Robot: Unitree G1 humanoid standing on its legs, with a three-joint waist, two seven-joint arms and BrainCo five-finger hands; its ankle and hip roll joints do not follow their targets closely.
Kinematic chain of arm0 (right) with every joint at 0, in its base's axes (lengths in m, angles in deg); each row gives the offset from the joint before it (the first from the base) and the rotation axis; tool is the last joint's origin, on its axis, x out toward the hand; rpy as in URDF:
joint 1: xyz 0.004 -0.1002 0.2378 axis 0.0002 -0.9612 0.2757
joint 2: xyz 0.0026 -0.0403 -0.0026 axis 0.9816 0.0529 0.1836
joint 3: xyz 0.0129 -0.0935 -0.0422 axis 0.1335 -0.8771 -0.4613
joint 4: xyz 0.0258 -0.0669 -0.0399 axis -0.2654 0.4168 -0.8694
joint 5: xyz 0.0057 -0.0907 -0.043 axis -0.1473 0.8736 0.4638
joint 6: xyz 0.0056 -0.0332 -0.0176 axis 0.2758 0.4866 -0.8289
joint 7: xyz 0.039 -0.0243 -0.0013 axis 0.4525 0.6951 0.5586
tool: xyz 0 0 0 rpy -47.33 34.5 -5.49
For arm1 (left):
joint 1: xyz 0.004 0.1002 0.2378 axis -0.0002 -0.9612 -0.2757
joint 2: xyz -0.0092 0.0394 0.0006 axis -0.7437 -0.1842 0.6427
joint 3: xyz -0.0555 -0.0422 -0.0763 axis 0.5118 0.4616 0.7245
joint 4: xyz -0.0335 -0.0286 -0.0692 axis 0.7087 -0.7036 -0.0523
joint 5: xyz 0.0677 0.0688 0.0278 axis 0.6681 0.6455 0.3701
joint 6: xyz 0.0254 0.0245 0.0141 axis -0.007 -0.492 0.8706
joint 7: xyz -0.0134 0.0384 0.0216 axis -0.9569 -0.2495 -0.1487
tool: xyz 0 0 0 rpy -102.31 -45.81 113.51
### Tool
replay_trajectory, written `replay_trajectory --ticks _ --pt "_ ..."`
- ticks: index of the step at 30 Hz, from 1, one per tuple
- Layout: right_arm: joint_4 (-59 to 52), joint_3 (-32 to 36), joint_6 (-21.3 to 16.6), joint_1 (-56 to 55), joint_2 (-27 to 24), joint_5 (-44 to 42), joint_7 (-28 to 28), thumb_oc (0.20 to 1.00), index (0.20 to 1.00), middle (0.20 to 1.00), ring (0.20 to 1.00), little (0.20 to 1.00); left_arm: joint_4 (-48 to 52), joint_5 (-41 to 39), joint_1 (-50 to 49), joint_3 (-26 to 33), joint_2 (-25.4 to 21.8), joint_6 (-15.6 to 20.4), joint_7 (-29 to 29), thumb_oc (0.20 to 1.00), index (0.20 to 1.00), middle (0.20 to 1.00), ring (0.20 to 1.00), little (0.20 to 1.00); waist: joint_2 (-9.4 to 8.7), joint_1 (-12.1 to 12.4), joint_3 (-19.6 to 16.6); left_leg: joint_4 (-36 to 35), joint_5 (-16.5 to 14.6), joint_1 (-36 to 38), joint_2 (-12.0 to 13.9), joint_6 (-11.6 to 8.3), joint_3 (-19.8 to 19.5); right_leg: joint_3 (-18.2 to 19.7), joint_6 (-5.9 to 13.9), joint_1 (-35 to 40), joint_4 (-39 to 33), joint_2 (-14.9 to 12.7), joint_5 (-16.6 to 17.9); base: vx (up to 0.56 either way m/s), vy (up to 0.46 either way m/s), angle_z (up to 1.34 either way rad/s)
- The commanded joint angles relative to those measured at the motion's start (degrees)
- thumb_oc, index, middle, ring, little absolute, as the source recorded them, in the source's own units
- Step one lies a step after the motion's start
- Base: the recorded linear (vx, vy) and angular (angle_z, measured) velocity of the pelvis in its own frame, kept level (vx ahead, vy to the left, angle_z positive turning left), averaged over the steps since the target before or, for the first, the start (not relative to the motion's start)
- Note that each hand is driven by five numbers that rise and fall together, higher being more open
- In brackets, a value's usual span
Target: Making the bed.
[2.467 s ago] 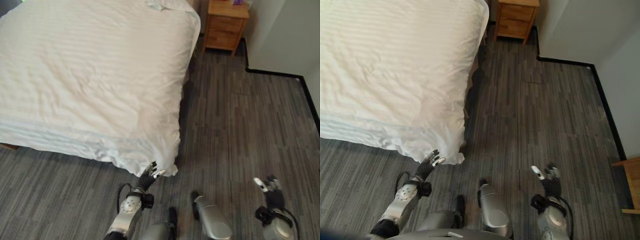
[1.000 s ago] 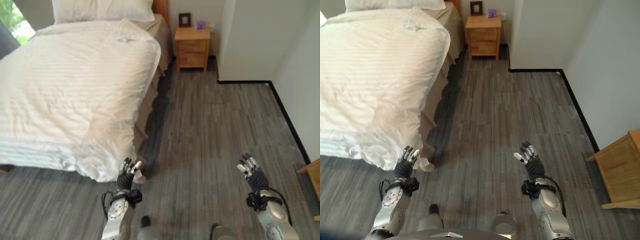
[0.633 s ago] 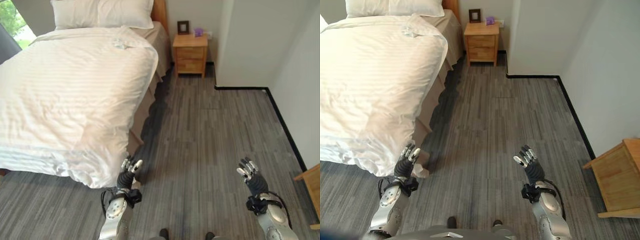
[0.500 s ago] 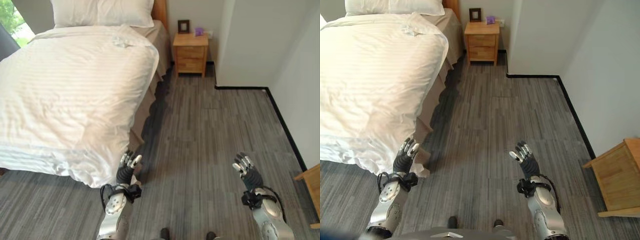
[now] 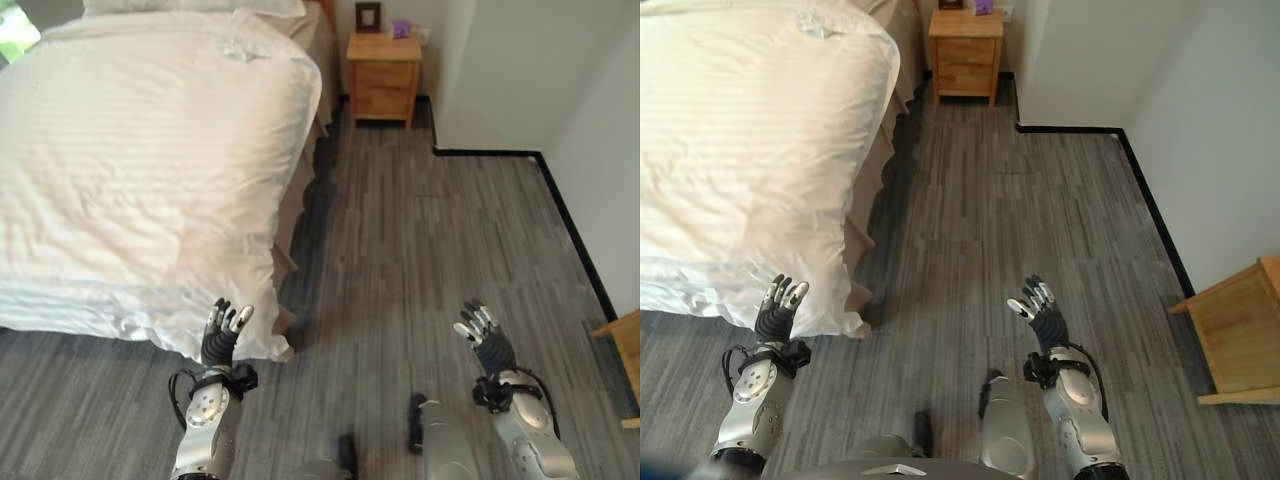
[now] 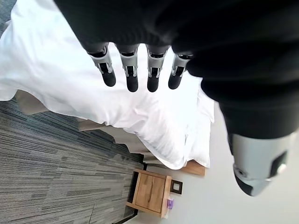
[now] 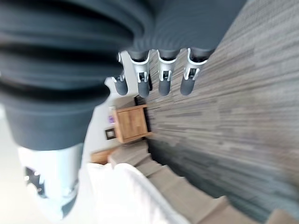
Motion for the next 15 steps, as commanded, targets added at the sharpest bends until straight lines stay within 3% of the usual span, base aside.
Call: replay_trajectory --ticks 1,3,4,5,6,7,8,9,10,11,12,13,15 --pt "-3.8 2.0 -3.1 1.8 -2.1 0.4 -0.6 1.000 1.000 1.000 1.000 1.000 3.6 5.2 2.1 -0.7 -1.8 3.5 0.4 1.000 1.000 1.000 1.000 1.000 4.66 -3.1 -2.8 -7.4 -3.1 19.4 6.0 -3.75 -4.8 -3.8 1.66 1.5 -9.6 2.4 13.9 1.06 -0.253 0.68" --pt "-3.8 2.8 -3.7 1.0 -2.8 -0.3 0.0 1.000 1.000 1.000 1.000 1.000 4.0 4.5 1.4 -1.8 -1.2 3.6 -0.7 1.000 1.000 1.000 1.000 1.000 5.30 -3.9 -4.0 0.0 2.0 19.1 7.7 -6.27 -5.8 -4.1 -0.35 3.6 -6.8 3.2 14.2 0.89 -0.263 0.64" --pt "-3.6 3.2 -3.6 0.8 -3.6 -1.3 0.2 1.000 1.000 1.000 1.000 1.000 4.4 3.2 0.0 -2.4 -0.6 3.2 -2.1 1.000 1.000 1.000 1.000 1.000 5.78 -4.3 -5.0 13.9 13.0 15.5 9.1 -9.06 -6.3 -4.0 -2.98 6.6 -5.7 5.3 11.8 0.86 -0.376 0.87" --pt "-4.1 3.2 -3.5 0.9 -4.2 -1.9 0.0 1.000 1.000 1.000 1.000 1.000 4.3 2.7 -0.1 -2.4 -0.7 2.8 -2.3 1.000 1.000 1.000 1.000 1.000 5.32 -3.6 -4.6 22.0 16.5 11.7 9.3 -9.63 -5.4 -3.8 -4.36 9.2 -5.8 5.8 10.2 0.90 -0.480 0.92" --pt "-4.8 3.5 -3.8 1.2 -4.3 -3.8 0.2 1.000 1.000 1.000 1.000 1.000 5.2 2.8 -0.6 -1.7 -0.9 2.6 -2.6 1.000 1.000 1.000 1.000 1.000 4.25 -2.7 -4.1 31.4 18.6 8.1 9.0 -8.94 -5.3 -3.6 -6.08 12.3 -6.4 5.8 8.6 0.68 -0.462 0.47" --pt "-5.4 3.9 -3.9 1.6 -4.8 -4.0 0.3 1.000 1.000 1.000 1.000 1.000 5.8 2.6 -0.9 -1.4 -1.5 2.2 -3.1 1.000 1.000 1.000 1.000 1.000 2.85 -1.5 -2.9 39.0 18.6 3.2 8.3 -7.70 -5.2 -2.6 -7.38 15.1 -6.9 5.6 7.2 0.67 -0.469 -0.39" --pt "-4.6 3.7 -3.9 2.4 -5.4 -3.5 0.1 1.000 1.000 1.000 1.000 1.000 5.5 2.1 -1.0 -1.1 -1.7 2.4 -3.1 1.000 1.000 1.000 1.000 1.000 1.86 -0.1 -2.1 43.9 16.4 -0.5 8.2 -5.85 -4.0 -1.8 -8.07 17.7 -7.3 5.5 5.6 1.32 -0.472 -0.80" --pt "-4.3 4.2 -3.6 5.7 -6.9 -2.8 -2.0 1.000 1.000 1.000 1.000 1.000 4.9 -1.3 -1.9 -0.1 -0.1 2.5 -3.1 1.000 1.000 1.000 1.000 1.000 0.58 6.1 -0.8 38.4 9.8 -14.8 6.0 -4.41 0.0 1.0 -7.73 28.0 -10.6 5.6 2.1 1.12 -0.306 -0.70" --pt "-4.3 4.2 -3.6 5.7 -6.9 -2.8 -2.0 1.000 1.000 1.000 1.000 1.000 4.9 -1.3 -1.9 -0.2 -0.2 2.5 -3.1 1.000 1.000 1.000 1.000 1.000 0.38 6.2 -0.9 38.0 10.1 -14.7 5.8 -4.36 0.2 1.1 -7.70 27.9 -10.7 5.4 2.2 1.56 -0.143 -0.56" --pt "-5.3 4.9 -4.4 6.9 -7.0 -2.0 -1.8 1.000 1.000 1.000 1.000 1.000 5.3 0.4 -3.5 -0.2 -0.7 2.7 -3.8 1.000 1.000 1.000 1.000 1.000 1.40 8.5 -2.0 20.4 10.6 -17.0 5.5 -4.13 3.4 2.1 -6.72 32.1 -12.0 6.1 0.0 0.90 0.047 -0.64" --pt "-5.0 4.3 -4.5 7.3 -6.9 -0.7 -1.9 1.000 1.000 1.000 1.000 1.000 6.1 1.0 -4.4 -0.4 -1.0 2.9 -4.1 1.000 1.000 1.000 1.000 1.000 1.41 9.8 -2.9 12.5 11.1 -16.8 4.1 -3.52 3.9 2.5 -6.16 33.6 -12.4 5.9 -0.9 1.43 0.114 -0.60" --pt "-4.7 3.5 -4.7 7.4 -6.4 0.7 -1.8 1.000 1.000 1.000 1.000 1.000 8.3 0.7 -5.8 0.4 -0.7 3.4 -4.7 1.000 1.000 1.000 1.000 1.000 2.35 12.3 -4.6 -0.7 13.9 -17.8 1.7 -3.65 1.4 3.8 -5.52 36.3 -12.8 7.4 -2.3 1.06 0.089 -0.61" --pt "-4.0 3.6 -4.0 7.6 -5.8 1.7 -1.6 1.000 1.000 1.000 1.000 1.000 10.0 -0.3 -7.1 1.2 0.1 3.9 -4.6 1.000 1.000 1.000 1.000 1.000 1.39 13.9 -5.8 -3.2 17.4 -17.0 1.5 -4.36 1.9 3.8 -4.26 39.8 -11.9 6.1 -2.3 0.78 0.044 -0.87"
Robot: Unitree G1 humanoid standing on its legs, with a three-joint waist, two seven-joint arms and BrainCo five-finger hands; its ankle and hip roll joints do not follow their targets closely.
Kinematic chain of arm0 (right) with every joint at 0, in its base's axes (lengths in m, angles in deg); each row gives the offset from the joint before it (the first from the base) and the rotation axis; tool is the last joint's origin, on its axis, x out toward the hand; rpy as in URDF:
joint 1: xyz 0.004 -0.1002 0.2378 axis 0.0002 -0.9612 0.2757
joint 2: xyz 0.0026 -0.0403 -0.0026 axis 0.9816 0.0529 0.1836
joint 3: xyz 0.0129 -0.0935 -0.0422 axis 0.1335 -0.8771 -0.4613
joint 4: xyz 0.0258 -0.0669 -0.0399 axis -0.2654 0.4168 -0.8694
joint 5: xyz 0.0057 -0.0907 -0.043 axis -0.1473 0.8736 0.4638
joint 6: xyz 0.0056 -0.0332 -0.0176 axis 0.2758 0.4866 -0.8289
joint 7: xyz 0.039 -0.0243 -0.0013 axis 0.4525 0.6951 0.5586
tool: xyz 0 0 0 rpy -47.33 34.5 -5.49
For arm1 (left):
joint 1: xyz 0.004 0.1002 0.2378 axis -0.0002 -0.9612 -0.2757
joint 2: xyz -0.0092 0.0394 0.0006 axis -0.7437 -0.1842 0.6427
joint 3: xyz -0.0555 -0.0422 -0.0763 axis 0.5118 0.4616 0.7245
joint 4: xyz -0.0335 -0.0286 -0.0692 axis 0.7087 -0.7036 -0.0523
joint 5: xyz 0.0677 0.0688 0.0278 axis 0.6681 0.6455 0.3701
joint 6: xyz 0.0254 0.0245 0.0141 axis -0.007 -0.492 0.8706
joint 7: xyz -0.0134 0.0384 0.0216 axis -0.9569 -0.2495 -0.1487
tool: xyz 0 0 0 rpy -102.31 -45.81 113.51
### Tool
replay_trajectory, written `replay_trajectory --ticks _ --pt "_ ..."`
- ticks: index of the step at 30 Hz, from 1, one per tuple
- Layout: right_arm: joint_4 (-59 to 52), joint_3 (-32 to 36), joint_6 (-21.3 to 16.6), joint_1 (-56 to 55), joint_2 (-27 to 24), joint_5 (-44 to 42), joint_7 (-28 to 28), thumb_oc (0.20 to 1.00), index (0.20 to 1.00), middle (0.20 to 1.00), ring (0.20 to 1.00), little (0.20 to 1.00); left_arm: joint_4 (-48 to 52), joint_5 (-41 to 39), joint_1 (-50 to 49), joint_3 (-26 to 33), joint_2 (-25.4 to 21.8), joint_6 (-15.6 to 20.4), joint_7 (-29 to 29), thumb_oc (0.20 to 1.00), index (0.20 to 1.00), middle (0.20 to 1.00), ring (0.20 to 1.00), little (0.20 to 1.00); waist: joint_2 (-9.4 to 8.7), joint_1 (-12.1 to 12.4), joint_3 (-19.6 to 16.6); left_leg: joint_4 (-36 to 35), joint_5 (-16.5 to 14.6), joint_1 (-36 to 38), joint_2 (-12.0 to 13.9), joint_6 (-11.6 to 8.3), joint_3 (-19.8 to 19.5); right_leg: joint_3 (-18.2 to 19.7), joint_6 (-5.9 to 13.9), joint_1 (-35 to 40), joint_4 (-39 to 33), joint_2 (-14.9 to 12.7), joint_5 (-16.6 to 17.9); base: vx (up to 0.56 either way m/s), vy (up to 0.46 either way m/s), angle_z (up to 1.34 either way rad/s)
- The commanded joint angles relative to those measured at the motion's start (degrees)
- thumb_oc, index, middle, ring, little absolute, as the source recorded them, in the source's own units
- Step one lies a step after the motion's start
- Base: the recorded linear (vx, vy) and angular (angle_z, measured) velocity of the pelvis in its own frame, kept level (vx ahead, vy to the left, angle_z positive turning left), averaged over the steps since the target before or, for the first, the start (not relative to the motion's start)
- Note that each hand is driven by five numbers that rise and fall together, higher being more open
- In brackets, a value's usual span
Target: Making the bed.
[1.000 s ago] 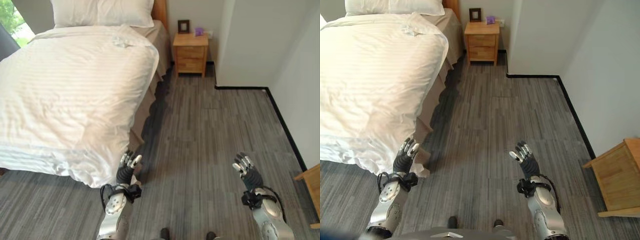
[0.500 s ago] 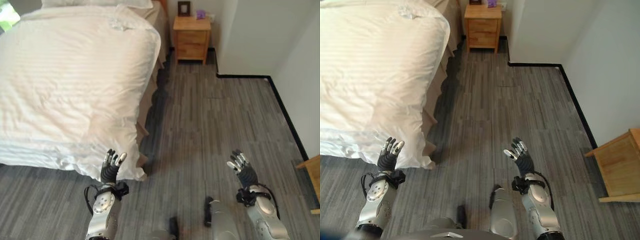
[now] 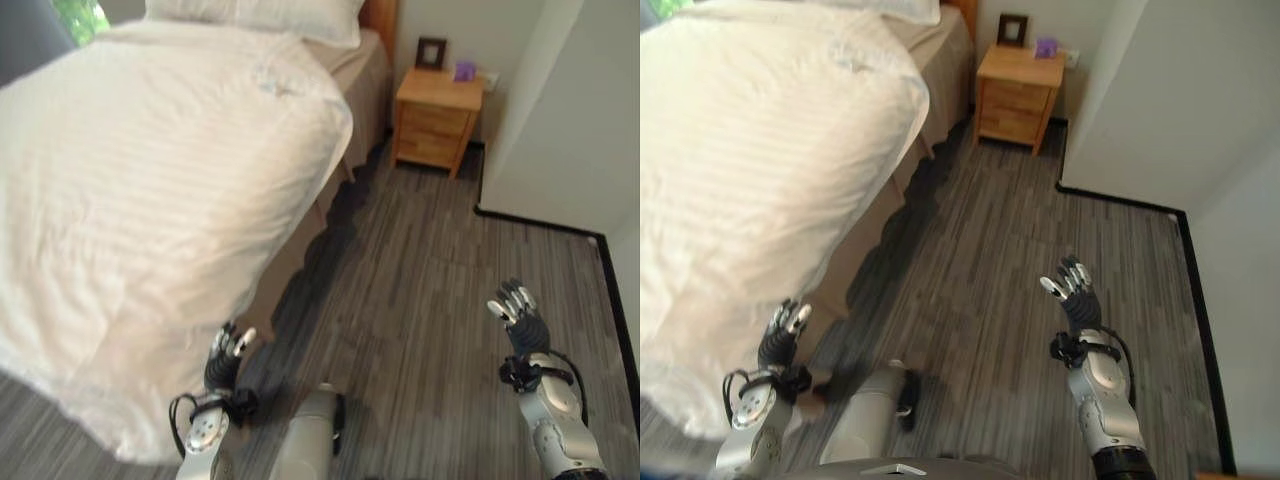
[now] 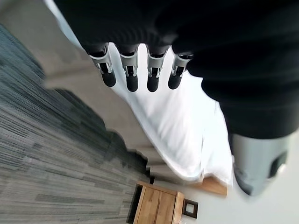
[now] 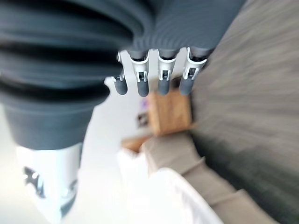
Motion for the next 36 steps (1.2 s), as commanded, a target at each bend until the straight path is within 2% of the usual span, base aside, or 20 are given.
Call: replay_trajectory --ticks 1,2,3,5,7,8,10,11,13,15,16,19,22,25,26,28,31,33,34,36 --pt "-3.8 5.0 -1.9 1.4 0.5 2.7 0.5 1.000 1.000 1.000 1.000 1.000 7.7 -0.1 7.8 4.0 1.0 4.3 -0.8 1.000 1.000 1.000 1.000 1.000 -0.39 0.8 1.4 -2.3 16.6 12.9 2.9 -1.94 -5.4 3.6 9.93 -3.3 -2.0 -8.0 6.2 0.52 0.032 -1.06" --pt "-4.6 5.1 -1.4 1.0 1.2 2.1 1.0 1.000 1.000 1.000 1.000 1.000 8.9 -2.5 6.9 5.9 1.2 4.9 -1.7 1.000 1.000 1.000 1.000 1.000 -1.30 0.9 0.7 -0.5 15.1 14.0 2.1 -0.55 -5.2 4.1 10.89 -3.3 0.8 -8.9 7.0 0.66 0.110 -0.63" --pt "-5.1 4.6 -1.3 0.0 2.4 3.5 1.9 1.000 1.000 1.000 1.000 1.000 9.5 -3.4 6.8 7.0 1.8 5.5 -1.5 1.000 1.000 1.000 1.000 1.000 -2.76 2.0 0.4 2.1 14.0 14.7 -0.1 1.84 -4.7 3.4 14.84 -6.2 13.4 -10.8 15.9 0.89 0.163 -0.15" --pt "-5.0 4.4 -1.5 -0.1 3.8 3.4 1.4 1.000 1.000 1.000 1.000 1.000 10.3 -5.7 7.5 9.7 2.6 6.3 0.3 1.000 1.000 1.000 1.000 1.000 -1.57 1.9 0.9 0.3 11.3 20.4 0.3 3.86 -5.4 1.8 16.82 -13.3 31.6 -12.7 25.9 0.90 0.266 0.15" --pt "-4.1 3.0 -1.3 0.7 5.9 1.4 1.7 1.000 1.000 1.000 1.000 1.000 10.6 -4.6 7.6 12.3 2.2 6.9 2.1 1.000 1.000 1.000 1.000 1.000 2.15 -1.4 2.9 -3.8 8.5 30.3 2.4 5.18 -6.9 -3.3 15.03 -23.2 43.9 -14.1 20.7 0.97 0.219 -0.28" --pt "-4.7 2.6 -1.0 0.8 5.8 1.5 2.4 1.000 1.000 1.000 1.000 1.000 9.6 -3.3 8.7 12.4 1.1 6.9 3.0 1.000 1.000 1.000 1.000 1.000 2.49 -2.7 3.2 -4.8 7.5 33.2 2.4 4.96 -8.6 -3.0 13.80 -26.9 40.3 -12.1 15.4 0.69 0.005 0.18" --pt "-4.8 3.3 -1.1 0.6 5.6 0.3 2.7 1.000 1.000 1.000 1.000 1.000 10.1 -4.2 9.7 12.8 0.4 7.4 2.6 1.000 1.000 1.000 1.000 1.000 2.96 -4.2 3.9 -5.3 6.8 36.0 3.1 4.29 -11.1 -3.4 12.93 -30.4 35.1 -11.6 12.9 0.75 -0.143 0.66" --pt "-4.8 4.5 -1.3 -0.3 4.8 0.8 2.4 1.000 1.000 1.000 1.000 1.000 11.1 -5.1 9.7 12.9 0.4 7.7 2.0 1.000 1.000 1.000 1.000 1.000 2.41 -5.0 3.8 -5.9 4.2 39.2 3.0 2.81 -13.9 -3.7 13.05 -33.5 22.0 -14.0 12.9 0.71 -0.198 1.10" --pt "-5.0 4.9 -1.2 -0.6 4.4 1.9 2.0 1.000 1.000 1.000 1.000 1.000 11.0 -4.9 10.7 12.9 -0.2 7.8 2.2 1.000 1.000 1.000 1.000 1.000 2.48 -6.2 3.8 -6.3 2.2 41.6 3.8 1.66 -15.7 -3.5 13.54 -32.7 10.2 -14.0 14.6 0.67 -0.210 1.24" --pt "-5.0 5.2 -1.0 -1.5 3.8 3.0 1.6 1.000 1.000 1.000 1.000 1.000 9.5 -5.0 14.0 12.5 -1.0 8.8 3.2 1.000 1.000 1.000 1.000 1.000 1.75 -8.4 3.1 -6.1 0.3 44.4 5.1 -0.16 -18.1 1.6 15.63 -33.8 -1.7 -14.5 18.6 0.84 -0.301 1.12" --pt "-5.4 5.1 -1.0 -2.2 3.7 2.9 1.9 1.000 1.000 1.000 1.000 1.000 9.4 -4.9 15.3 11.5 -0.4 9.2 3.5 1.000 1.000 1.000 1.000 1.000 1.18 -9.2 2.4 -5.2 -0.9 47.2 6.4 -1.24 -19.4 3.3 17.34 -35.4 -1.4 -14.8 21.0 0.67 -0.266 1.02" --pt "-5.5 5.2 -0.9 -3.1 2.7 3.2 2.9 1.000 1.000 1.000 1.000 1.000 8.8 -5.0 15.0 10.8 0.9 9.1 2.9 1.000 1.000 1.000 1.000 1.000 0.65 -9.8 1.8 1.4 1.7 47.0 8.8 -2.81 -20.7 3.3 16.06 -34.3 2.3 -14.6 22.0 0.61 -0.321 1.08" --pt "-5.8 5.2 -1.9 -2.2 1.7 -1.1 2.7 1.000 1.000 1.000 1.000 1.000 7.4 -8.8 15.1 9.9 3.0 8.7 2.5 1.000 1.000 1.000 1.000 1.000 -0.28 -10.4 2.7 31.1 14.6 37.4 12.0 -3.18 -17.5 2.6 11.61 -29.9 5.5 -13.4 19.1 0.51 -0.430 0.23" --pt "-5.3 5.3 -2.6 -2.2 1.8 -4.2 3.0 1.000 1.000 1.000 1.000 1.000 7.8 -9.8 14.8 9.2 2.8 8.3 1.7 1.000 1.000 1.000 1.000 1.000 -1.99 -8.7 5.0 41.0 12.7 27.9 10.8 -0.80 -15.6 2.7 8.93 -24.9 4.7 -12.4 16.0 0.39 -0.407 0.02" --pt "-4.2 5.7 -2.0 -1.8 0.8 -2.4 0.9 1.000 1.000 1.000 1.000 1.000 7.9 -9.6 15.4 7.8 2.6 7.8 1.7 1.000 1.000 1.000 1.000 1.000 -2.48 -6.8 6.4 41.2 11.2 21.7 11.2 -0.98 -10.9 2.0 7.93 -20.0 3.3 -11.8 13.7 0.41 -0.284 -0.34" --pt "-4.2 6.8 -1.8 -0.9 -0.8 -1.5 0.6 1.000 1.000 1.000 1.000 1.000 7.2 -10.5 15.5 6.9 2.7 7.5 0.3 1.000 1.000 1.000 1.000 1.000 -1.95 -5.3 6.5 33.5 10.2 16.9 11.3 -2.13 -6.9 0.0 7.85 -15.9 1.9 -11.3 11.7 0.63 -0.259 0.19" --pt "-4.5 6.0 -1.7 0.3 -1.4 0.5 1.5 1.000 1.000 1.000 1.000 1.000 7.3 -9.3 12.3 6.1 3.4 7.2 -0.5 1.000 1.000 1.000 1.000 1.000 -1.01 -1.1 4.1 12.5 10.3 17.1 3.4 -0.39 -4.3 -0.6 8.78 -12.8 1.5 -8.7 9.2 0.66 -0.097 0.30" --pt "-4.3 5.2 -1.3 2.4 -0.8 1.6 1.8 1.000 1.000 1.000 1.000 1.000 7.8 -9.4 10.6 6.3 4.2 7.1 -0.6 1.000 1.000 1.000 1.000 1.000 -0.91 0.7 3.2 6.5 7.8 23.1 1.8 1.53 -5.0 -2.0 9.92 -12.2 5.2 -8.5 8.1 0.43 -0.015 -0.27" --pt "-4.2 4.5 -1.6 2.8 0.0 2.0 2.1 1.000 1.000 1.000 1.000 1.000 7.8 -8.9 10.4 6.2 4.1 7.0 -0.6 1.000 1.000 1.000 1.000 1.000 -0.93 0.6 2.8 4.3 7.4 25.4 1.5 2.42 -5.7 -3.2 11.18 -14.0 11.3 -8.6 9.5 0.18 0.049 -0.16" --pt "-4.2 3.0 -1.6 5.3 1.8 3.2 2.4 1.000 1.000 1.000 1.000 1.000 8.3 -7.9 11.7 7.0 3.2 7.1 0.6 1.000 1.000 1.000 1.000 1.000 1.17 -1.6 3.8 -0.8 6.2 32.0 3.0 4.38 -7.7 -2.5 17.77 -26.8 34.4 -10.2 18.6 0.29 0.008 0.26"
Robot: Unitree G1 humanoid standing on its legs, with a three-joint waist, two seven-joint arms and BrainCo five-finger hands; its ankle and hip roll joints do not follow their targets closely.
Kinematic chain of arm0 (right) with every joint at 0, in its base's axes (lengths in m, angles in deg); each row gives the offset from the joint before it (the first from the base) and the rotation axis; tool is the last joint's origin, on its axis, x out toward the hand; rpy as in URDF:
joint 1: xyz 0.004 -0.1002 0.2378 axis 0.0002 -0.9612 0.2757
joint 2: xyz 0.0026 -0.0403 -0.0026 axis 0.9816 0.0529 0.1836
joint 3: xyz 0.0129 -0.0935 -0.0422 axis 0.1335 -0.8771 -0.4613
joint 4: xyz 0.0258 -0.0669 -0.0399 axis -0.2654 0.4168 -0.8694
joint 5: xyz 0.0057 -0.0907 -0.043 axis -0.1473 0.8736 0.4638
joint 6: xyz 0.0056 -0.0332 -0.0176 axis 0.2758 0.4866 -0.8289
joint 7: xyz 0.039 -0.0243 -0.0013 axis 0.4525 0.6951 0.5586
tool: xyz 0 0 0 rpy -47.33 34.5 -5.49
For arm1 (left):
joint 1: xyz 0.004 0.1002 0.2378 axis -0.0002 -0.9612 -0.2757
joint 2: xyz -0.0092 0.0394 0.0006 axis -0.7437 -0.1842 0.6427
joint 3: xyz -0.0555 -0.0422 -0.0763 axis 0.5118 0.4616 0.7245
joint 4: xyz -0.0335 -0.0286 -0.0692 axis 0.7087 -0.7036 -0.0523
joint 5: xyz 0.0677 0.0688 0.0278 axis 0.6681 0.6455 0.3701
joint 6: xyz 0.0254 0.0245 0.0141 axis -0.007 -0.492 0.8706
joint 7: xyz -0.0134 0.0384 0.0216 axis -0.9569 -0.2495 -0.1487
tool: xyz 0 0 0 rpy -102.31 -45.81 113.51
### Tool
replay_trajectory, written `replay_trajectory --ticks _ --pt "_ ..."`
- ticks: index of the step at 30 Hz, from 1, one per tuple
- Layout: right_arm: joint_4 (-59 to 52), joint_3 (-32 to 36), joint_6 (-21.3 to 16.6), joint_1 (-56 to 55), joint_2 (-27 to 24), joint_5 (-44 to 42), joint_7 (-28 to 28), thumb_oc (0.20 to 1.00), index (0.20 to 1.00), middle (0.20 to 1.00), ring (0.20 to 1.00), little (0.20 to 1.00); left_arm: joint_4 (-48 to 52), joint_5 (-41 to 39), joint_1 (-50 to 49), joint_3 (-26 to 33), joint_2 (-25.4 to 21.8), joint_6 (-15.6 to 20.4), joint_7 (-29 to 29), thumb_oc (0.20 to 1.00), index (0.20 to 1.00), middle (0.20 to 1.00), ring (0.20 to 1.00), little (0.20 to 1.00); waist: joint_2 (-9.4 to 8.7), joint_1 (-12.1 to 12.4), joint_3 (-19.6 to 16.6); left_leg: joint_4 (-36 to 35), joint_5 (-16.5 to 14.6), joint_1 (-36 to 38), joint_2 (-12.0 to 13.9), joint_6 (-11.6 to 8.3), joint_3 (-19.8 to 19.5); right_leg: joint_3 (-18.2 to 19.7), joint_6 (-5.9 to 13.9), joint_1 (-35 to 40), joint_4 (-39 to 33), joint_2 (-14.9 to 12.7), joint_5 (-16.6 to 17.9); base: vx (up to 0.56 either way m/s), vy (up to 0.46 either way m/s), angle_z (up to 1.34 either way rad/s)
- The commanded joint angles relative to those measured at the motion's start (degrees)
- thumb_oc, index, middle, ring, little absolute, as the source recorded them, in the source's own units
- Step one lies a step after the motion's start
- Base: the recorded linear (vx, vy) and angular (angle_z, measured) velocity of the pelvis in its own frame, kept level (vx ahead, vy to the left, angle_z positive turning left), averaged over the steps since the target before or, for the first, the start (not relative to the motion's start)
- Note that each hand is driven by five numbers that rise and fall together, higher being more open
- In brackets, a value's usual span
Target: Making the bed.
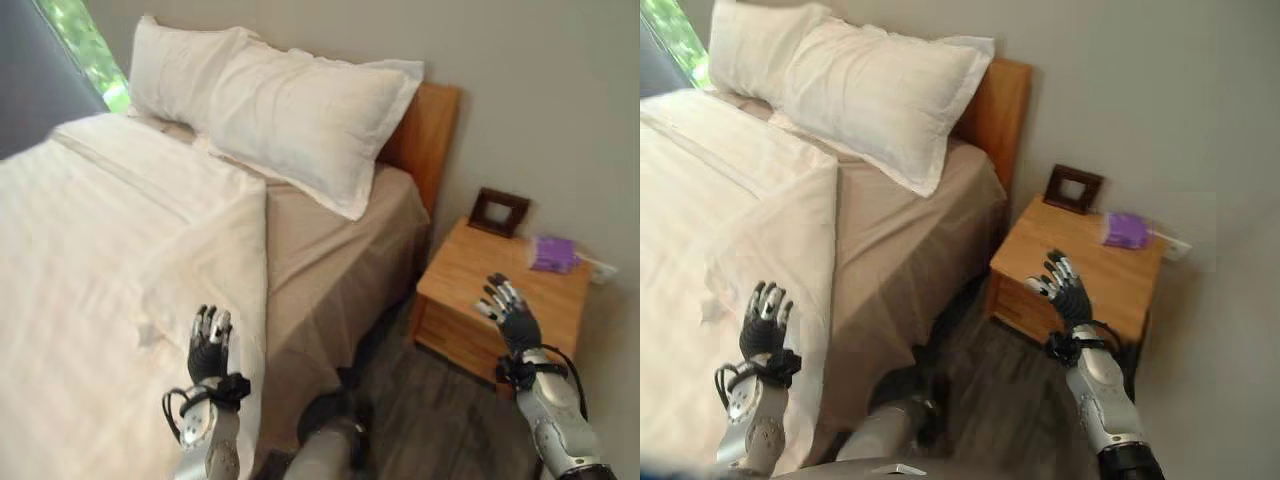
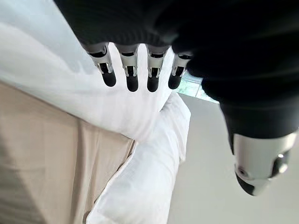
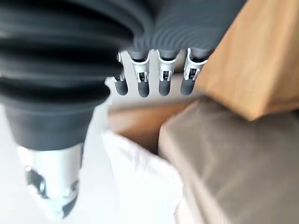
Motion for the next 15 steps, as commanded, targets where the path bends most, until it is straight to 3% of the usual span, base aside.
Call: replay_trajectory --ticks 1,2,4,5,6,8,9,12,15 --pt "-3.5 1.4 -3.1 5.9 1.8 -0.5 1.7 1.000 1.000 1.000 1.000 1.000 3.8 2.9 7.6 0.3 -6.0 2.9 1.0 1.000 1.000 1.000 1.000 1.000 -0.10 -2.9 2.0 -2.3 -4.1 10.1 4.7 -6.90 -5.9 7.2 5.47 -21.6 11.6 -5.4 17.3 0.22 -0.076 1.02" --pt "-3.5 1.4 -3.0 5.9 1.8 -0.5 1.8 1.000 1.000 1.000 1.000 1.000 3.8 2.9 7.6 0.3 -6.0 2.9 1.1 1.000 1.000 1.000 1.000 1.000 -0.12 -3.0 2.1 -2.4 -4.1 10.2 4.7 -6.92 -6.1 7.1 5.44 -21.4 11.6 -5.4 17.2 0.22 -0.165 1.32" --pt "-3.8 2.2 -2.6 4.3 1.5 -1.2 2.6 1.000 1.000 1.000 1.000 1.000 4.6 2.4 8.1 -0.3 -6.6 2.7 -0.3 1.000 1.000 1.000 1.000 1.000 -0.36 -3.7 1.7 -2.5 -3.9 10.4 4.5 -7.84 -10.5 11.1 3.24 -20.6 3.9 -6.6 15.8 0.24 -0.250 1.43" --pt "-4.9 4.2 -2.2 1.4 0.0 0.1 2.7 1.000 1.000 1.000 1.000 1.000 4.4 1.5 8.8 -1.4 -7.0 2.3 -1.7 1.000 1.000 1.000 1.000 1.000 -1.23 -5.1 1.0 -2.0 -4.2 9.7 3.5 -9.05 -16.7 22.3 2.89 -18.7 -6.9 -6.4 14.9 0.26 -0.265 1.56" --pt "-4.9 4.2 -2.2 1.3 0.0 0.1 2.7 1.000 1.000 1.000 1.000 1.000 4.4 1.5 8.8 -1.4 -7.0 2.3 -1.7 1.000 1.000 1.000 1.000 1.000 -1.19 -5.1 0.9 -2.1 -4.5 10.0 3.6 -8.93 -16.8 22.1 2.83 -18.5 -7.0 -6.4 14.5 0.22 -0.251 1.75" --pt "-5.2 7.0 -2.8 -0.8 -2.1 0.6 1.8 1.000 1.000 1.000 1.000 1.000 3.3 1.2 10.2 -3.0 -7.3 2.9 -1.9 1.000 1.000 1.000 1.000 1.000 -2.74 -5.0 0.3 -1.7 -4.7 8.2 3.3 -10.58 -22.6 30.6 3.40 -14.7 -15.1 -5.1 12.1 0.14 -0.365 2.28" --pt "-4.4 7.9 -3.3 -0.3 -2.6 -0.5 1.6 1.000 1.000 1.000 1.000 1.000 3.3 1.0 9.6 -2.6 -6.8 3.0 -2.1 1.000 1.000 1.000 1.000 1.000 -3.62 -4.4 -0.2 -1.6 -4.3 7.5 3.3 -11.73 -25.0 27.0 2.24 -12.7 -19.2 -5.7 12.7 0.13 -0.512 2.41" --pt "-4.0 8.8 -3.5 0.0 -3.8 -2.1 1.9 1.000 1.000 1.000 1.000 1.000 4.0 -0.8 8.4 -2.0 -5.7 3.0 -2.3 1.000 1.000 1.000 1.000 1.000 -4.30 -4.3 -0.7 -1.8 -3.3 6.3 3.8 -13.20 -28.5 25.1 0.91 -10.9 -21.8 -4.3 12.8 0.07 -0.322 1.34" --pt "-4.2 9.5 -3.7 -0.2 -4.7 -2.9 1.9 1.000 1.000 1.000 1.000 1.000 3.9 -1.0 8.1 -2.3 -5.1 2.6 -2.2 1.000 1.000 1.000 1.000 1.000 -4.59 -4.9 -0.2 -1.4 -2.4 4.8 4.5 -14.31 -29.1 23.0 -0.25 -10.6 -21.7 -3.5 12.4 -0.03 -0.252 0.67"
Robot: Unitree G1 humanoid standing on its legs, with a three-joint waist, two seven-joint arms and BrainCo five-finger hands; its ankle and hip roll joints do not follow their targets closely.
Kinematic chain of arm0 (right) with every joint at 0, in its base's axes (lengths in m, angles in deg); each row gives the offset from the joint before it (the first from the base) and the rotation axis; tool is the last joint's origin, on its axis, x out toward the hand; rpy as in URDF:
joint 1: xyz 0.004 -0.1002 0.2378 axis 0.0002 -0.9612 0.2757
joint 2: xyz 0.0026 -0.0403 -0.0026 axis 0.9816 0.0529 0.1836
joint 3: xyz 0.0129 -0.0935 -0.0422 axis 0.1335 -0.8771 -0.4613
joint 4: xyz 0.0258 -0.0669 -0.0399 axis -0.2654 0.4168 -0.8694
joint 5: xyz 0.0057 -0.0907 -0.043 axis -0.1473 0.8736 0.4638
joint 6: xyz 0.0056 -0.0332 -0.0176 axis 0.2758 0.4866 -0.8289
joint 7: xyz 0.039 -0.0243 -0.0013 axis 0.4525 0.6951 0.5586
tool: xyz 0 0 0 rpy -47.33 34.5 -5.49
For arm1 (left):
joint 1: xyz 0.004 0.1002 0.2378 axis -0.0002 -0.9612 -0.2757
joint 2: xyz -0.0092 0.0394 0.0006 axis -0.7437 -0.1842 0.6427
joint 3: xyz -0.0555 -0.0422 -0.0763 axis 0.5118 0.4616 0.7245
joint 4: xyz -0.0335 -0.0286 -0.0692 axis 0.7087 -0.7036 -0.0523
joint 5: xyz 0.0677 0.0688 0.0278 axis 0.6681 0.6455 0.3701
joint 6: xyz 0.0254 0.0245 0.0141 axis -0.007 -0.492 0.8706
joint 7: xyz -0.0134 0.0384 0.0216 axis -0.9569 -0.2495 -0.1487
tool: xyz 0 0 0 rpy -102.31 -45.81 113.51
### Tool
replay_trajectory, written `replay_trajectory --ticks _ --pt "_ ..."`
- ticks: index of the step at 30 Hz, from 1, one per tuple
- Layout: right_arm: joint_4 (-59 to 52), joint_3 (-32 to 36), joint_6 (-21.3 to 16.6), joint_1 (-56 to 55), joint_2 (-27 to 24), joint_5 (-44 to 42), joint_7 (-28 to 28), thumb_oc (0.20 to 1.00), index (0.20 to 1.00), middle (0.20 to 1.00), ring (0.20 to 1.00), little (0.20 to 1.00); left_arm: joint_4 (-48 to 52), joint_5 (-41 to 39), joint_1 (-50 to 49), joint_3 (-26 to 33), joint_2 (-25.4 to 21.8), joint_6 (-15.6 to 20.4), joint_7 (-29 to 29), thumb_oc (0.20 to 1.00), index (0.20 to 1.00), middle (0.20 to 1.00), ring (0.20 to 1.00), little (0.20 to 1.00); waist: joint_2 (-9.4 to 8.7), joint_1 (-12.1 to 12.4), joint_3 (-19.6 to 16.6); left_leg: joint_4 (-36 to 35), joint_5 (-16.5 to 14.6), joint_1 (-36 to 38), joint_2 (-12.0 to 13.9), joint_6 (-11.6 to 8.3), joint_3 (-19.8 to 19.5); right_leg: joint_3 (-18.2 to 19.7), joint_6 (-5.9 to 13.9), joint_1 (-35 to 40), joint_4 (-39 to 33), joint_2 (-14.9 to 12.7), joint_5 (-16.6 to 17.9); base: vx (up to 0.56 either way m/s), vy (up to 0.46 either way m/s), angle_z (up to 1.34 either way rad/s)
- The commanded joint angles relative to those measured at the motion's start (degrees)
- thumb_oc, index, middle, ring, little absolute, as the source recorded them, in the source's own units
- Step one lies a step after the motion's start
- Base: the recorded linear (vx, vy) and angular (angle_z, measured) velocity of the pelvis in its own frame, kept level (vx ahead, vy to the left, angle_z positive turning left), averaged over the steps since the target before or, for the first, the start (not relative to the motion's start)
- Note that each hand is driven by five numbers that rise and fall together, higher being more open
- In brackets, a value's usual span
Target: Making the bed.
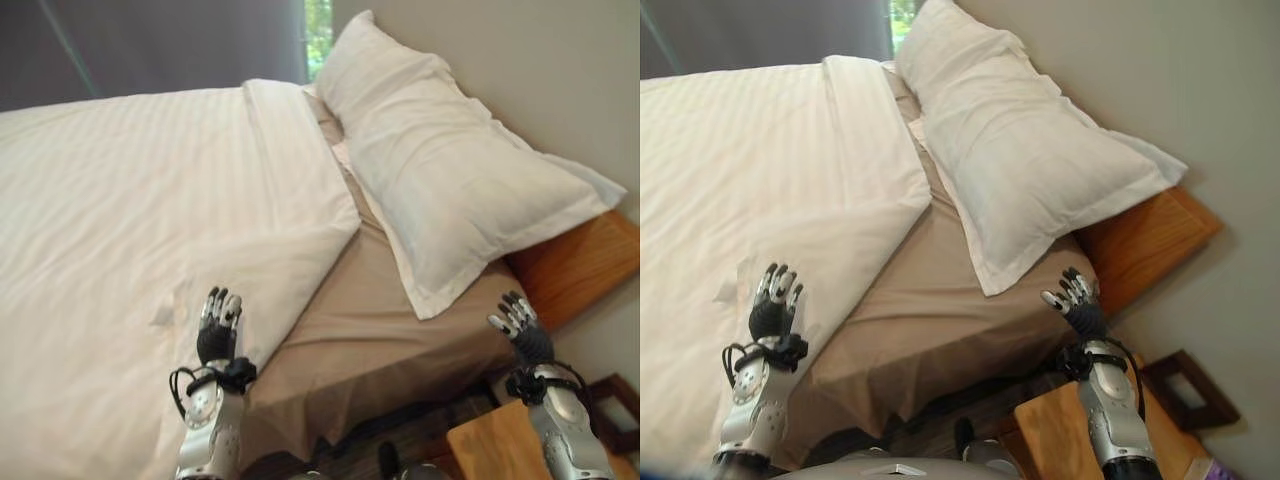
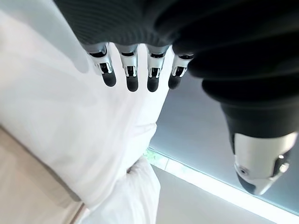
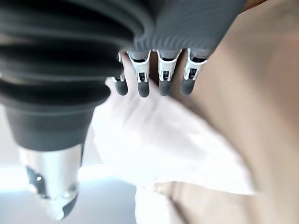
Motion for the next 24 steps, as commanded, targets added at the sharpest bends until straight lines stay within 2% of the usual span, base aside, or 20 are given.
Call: replay_trajectory --ticks 1,2,3,4,5,6,7,8,10,13,14,18,21,22,23,24 --pt "-7.9 2.7 -4.0 0.1 -3.5 -2.0 -0.8 1.000 1.000 1.000 1.000 1.000 5.1 -0.1 4.2 -1.7 -2.9 1.8 -1.5 1.000 1.000 1.000 1.000 1.000 -0.45 -3.4 1.0 -3.0 8.1 -10.7 3.6 -2.64 5.1 -3.2 1.91 4.0 0.1 -2.8 -4.9 -0.08 -0.080 0.65" --pt "-7.9 2.7 -4.0 0.1 -3.6 -2.0 -0.8 1.000 1.000 1.000 1.000 1.000 5.0 -0.1 4.2 -1.7 -2.9 1.8 -1.5 1.000 1.000 1.000 1.000 1.000 -0.47 -3.5 0.7 -3.0 7.7 -10.6 3.6 -2.53 5.1 -3.3 1.82 4.1 0.1 -2.9 -5.2 -0.18 -0.133 0.97" --pt "-7.9 3.6 -4.2 -0.7 -3.3 -1.9 -1.6 1.000 1.000 1.000 1.000 1.000 5.0 0.4 4.7 -2.7 -3.1 1.0 -2.2 1.000 1.000 1.000 1.000 1.000 -0.98 -5.9 1.3 -0.5 5.1 -9.8 7.7 -1.73 20.7 -8.4 2.20 3.6 1.0 -4.6 -5.7 -0.12 -0.056 1.08" --pt "-7.9 3.5 -4.2 -1.3 -2.7 -1.8 -1.8 1.000 1.000 1.000 1.000 1.000 5.2 0.9 4.7 -2.9 -3.3 0.8 -2.7 1.000 1.000 1.000 1.000 1.000 -0.92 -6.1 1.2 -0.1 4.7 -9.2 8.2 -2.16 22.5 -9.8 2.19 3.3 0.5 -5.0 -5.5 -0.15 -0.054 1.59" --pt "-7.9 3.5 -4.1 -1.4 -2.7 -1.8 -1.8 1.000 1.000 1.000 1.000 1.000 5.2 0.9 4.7 -3.0 -3.3 0.8 -2.7 1.000 1.000 1.000 1.000 1.000 -0.90 -6.2 1.2 0.0 4.5 -9.2 8.2 -2.19 22.4 -9.9 2.18 3.4 0.4 -5.0 -5.6 -0.09 -0.010 1.46" --pt "-8.1 3.7 -4.1 -2.2 -2.3 -2.0 -1.6 1.000 1.000 1.000 1.000 1.000 6.1 2.0 4.7 -3.2 -4.0 0.8 -3.2 1.000 1.000 1.000 1.000 1.000 -0.73 -6.7 1.2 2.1 4.0 -8.4 8.8 -2.25 24.1 -11.3 2.05 3.2 0.2 -5.5 -5.2 -0.06 0.003 1.12" --pt "-7.9 3.9 -4.1 -3.1 -1.6 -1.8 -1.6 1.000 1.000 1.000 1.000 1.000 6.5 2.3 4.9 -2.8 -4.3 0.9 -3.0 1.000 1.000 1.000 1.000 1.000 -0.26 -7.3 0.7 0.3 4.0 -6.8 9.5 -2.48 25.0 -12.8 2.02 3.1 -0.2 -5.7 -5.3 -0.03 0.036 0.55" --pt "-7.9 4.7 -3.8 -4.5 -0.6 -1.7 -1.0 1.000 1.000 1.000 1.000 1.000 8.6 4.1 4.9 -1.6 -5.6 1.1 -2.6 1.000 1.000 1.000 1.000 1.000 0.65 -7.9 -0.1 -4.6 5.1 -5.8 9.4 -2.81 24.8 -14.0 2.47 3.6 -1.3 -5.6 -5.2 0.06 0.063 0.42" --pt "-7.8 4.8 -3.5 -5.5 -0.1 -1.1 -0.4 1.000 1.000 1.000 1.000 1.000 11.3 5.6 5.0 -0.5 -7.2 1.2 -2.2 1.000 1.000 1.000 1.000 1.000 1.39 -8.2 -0.9 -8.2 6.1 -4.2 9.3 -2.89 24.6 -14.3 2.52 4.5 -2.1 -5.4 -5.0 0.07 0.051 0.54" --pt "-7.6 4.7 -3.3 -5.9 0.1 -0.6 0.2 1.000 1.000 1.000 1.000 1.000 14.5 7.1 5.1 1.5 -8.9 1.3 -1.5 1.000 1.000 1.000 1.000 1.000 2.21 -8.3 -1.4 -11.1 7.5 -3.1 9.1 -2.91 24.7 -14.7 2.57 4.5 -2.6 -5.3 -4.4 0.02 0.067 -0.02" --pt "-7.6 4.2 -2.9 -6.0 0.3 -0.1 0.8 1.000 1.000 1.000 1.000 1.000 17.2 9.8 5.9 4.1 -11.6 1.3 0.1 1.000 1.000 1.000 1.000 1.000 2.73 -8.2 -1.6 -11.8 7.6 -2.6 8.8 -2.97 25.0 -15.0 2.72 5.0 -3.4 -5.4 -4.3 0.05 0.087 -0.16" --pt "-7.9 2.5 -0.9 -6.0 -0.5 0.0 3.4 1.000 1.000 1.000 1.000 1.000 11.3 15.8 9.7 9.6 -20.4 -1.1 4.5 1.000 1.000 1.000 1.000 1.000 3.30 -8.3 -1.9 -12.1 7.2 -1.4 8.5 -2.93 25.7 -14.4 3.05 6.4 -4.4 -6.0 -4.0 0.06 0.086 -0.01" --pt "-7.9 2.5 -0.9 -6.0 -0.5 0.0 3.4 1.000 1.000 1.000 1.000 1.000 11.1 15.8 9.9 9.5 -20.6 -1.0 4.5 1.000 1.000 1.000 1.000 1.000 3.22 -8.2 -1.8 -12.1 7.1 -1.3 8.5 -2.92 25.7 -14.3 3.06 6.5 -4.5 -6.0 -4.0 0.01 0.020 -0.07" --pt "-7.9 2.2 -0.5 -6.0 -0.9 0.1 3.9 1.000 1.000 1.000 1.000 1.000 8.7 17.1 11.4 9.9 -22.9 -1.6 5.1 1.000 1.000 1.000 1.000 1.000 3.39 -8.4 -1.9 -12.1 7.1 -1.2 8.5 -2.92 25.9 -14.1 3.09 6.6 -4.5 -6.0 -3.9 0.05 0.100 0.00" --pt "-8.5 1.3 0.9 -7.2 -2.1 -0.9 5.6 1.000 1.000 1.000 1.000 1.000 -3.5 18.1 18.6 10.5 -33.8 -3.3 7.2 1.000 1.000 1.000 1.000 1.000 3.77 -9.7 -2.1 -12.1 6.6 -0.7 8.4 -3.04 26.9 -13.4 3.62 6.8 -4.7 -6.1 -3.6 0.07 0.149 0.01" --pt "-8.7 1.0 1.5 -8.7 -2.2 -1.7 6.5 1.000 1.000 1.000 1.000 1.000 -13.1 19.1 25.1 7.3 -40.5 -4.9 6.9 1.000 1.000 1.000 1.000 1.000 3.70 -10.5 -1.9 -12.1 6.0 -0.6 8.3 -3.09 27.5 -13.1 4.07 6.6 -5.0 -6.2 -3.6 0.05 0.138 0.00"
